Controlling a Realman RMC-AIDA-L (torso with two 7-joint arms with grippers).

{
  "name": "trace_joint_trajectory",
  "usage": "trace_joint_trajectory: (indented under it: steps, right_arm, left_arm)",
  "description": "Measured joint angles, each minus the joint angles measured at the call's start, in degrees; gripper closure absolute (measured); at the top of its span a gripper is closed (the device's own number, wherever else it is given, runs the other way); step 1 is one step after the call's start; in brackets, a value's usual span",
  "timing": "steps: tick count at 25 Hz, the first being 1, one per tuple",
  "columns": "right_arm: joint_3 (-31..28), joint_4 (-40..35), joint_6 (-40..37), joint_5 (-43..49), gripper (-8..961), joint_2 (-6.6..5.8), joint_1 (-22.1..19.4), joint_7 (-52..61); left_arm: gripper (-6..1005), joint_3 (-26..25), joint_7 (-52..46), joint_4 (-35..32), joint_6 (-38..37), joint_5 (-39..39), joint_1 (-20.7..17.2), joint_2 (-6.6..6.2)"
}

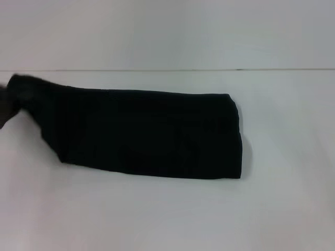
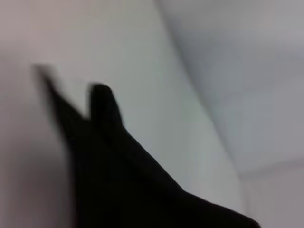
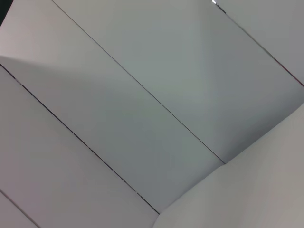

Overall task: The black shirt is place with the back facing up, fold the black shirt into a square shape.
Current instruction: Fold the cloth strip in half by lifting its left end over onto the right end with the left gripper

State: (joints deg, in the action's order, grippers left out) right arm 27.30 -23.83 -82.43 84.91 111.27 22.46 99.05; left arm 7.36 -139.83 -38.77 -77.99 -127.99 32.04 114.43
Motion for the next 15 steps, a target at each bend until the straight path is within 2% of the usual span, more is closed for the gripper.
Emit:
trace_joint_trajectory:
  steps: [4, 7, 12, 14, 15]
  right_arm:
    - [0.03, 0.07, 0.0, 0.6, 40, 0.12, -0.06, -0.1]
    - [0.06, 0.11, -0.01, 0.75, 39, 0.33, -0.01, -0.36]
    - [0.04, 0.21, 0.01, 0.78, 39, 0.41, 0.06, -0.42]
    - [0.06, 0.26, 0.15, 0.81, 39, 0.49, 0.07, -0.46]
    - [0.06, 0.28, 0.31, 0.87, 39, 0.53, 0.11, -0.47]
  left_arm:
    - [956, 3.82, -1.04, -3.08, -6.6, 0.68, 5.04, -0.11]
    - [956, 10.42, -2.69, -4.64, -8.97, 0.9, 9.17, 0.36]
    - [955, 25.76, -4.38, -6.04, -5.93, 0.9, 15.56, 3.22]
    - [955, 33.9, -4.19, -5.66, -2.15, 0.89, 17.9, 5.14]
    - [955, 35.18, -4.1, -5.63, -1.34, 0.88, 18.18, 5.51]
